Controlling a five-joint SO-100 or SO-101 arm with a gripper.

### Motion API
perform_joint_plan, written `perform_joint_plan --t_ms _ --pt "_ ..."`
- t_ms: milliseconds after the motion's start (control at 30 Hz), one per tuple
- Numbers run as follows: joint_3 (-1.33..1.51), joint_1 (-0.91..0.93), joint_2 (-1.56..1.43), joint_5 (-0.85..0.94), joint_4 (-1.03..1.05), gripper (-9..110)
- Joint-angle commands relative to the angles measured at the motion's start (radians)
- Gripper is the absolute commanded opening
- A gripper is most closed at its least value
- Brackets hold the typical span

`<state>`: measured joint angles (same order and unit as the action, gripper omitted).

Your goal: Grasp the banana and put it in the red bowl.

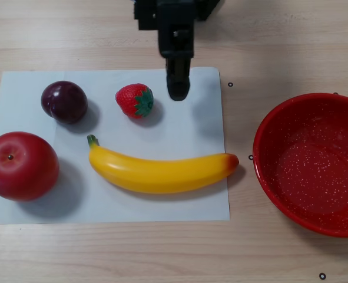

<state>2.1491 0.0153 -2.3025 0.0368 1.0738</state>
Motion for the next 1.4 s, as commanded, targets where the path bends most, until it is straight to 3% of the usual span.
perform_joint_plan --t_ms 0,667,967,1100,1367 --pt "-0.179 -0.002 0.060 -0.012 0.032 0" --pt "-0.896 -0.021 0.630 -0.043 0.290 0" --pt "-1.080 -0.040 0.798 -0.035 0.324 18" --pt "-1.114 -0.043 0.854 -0.034 0.282 36" --pt "-1.135 -0.044 0.945 -0.048 0.109 49"
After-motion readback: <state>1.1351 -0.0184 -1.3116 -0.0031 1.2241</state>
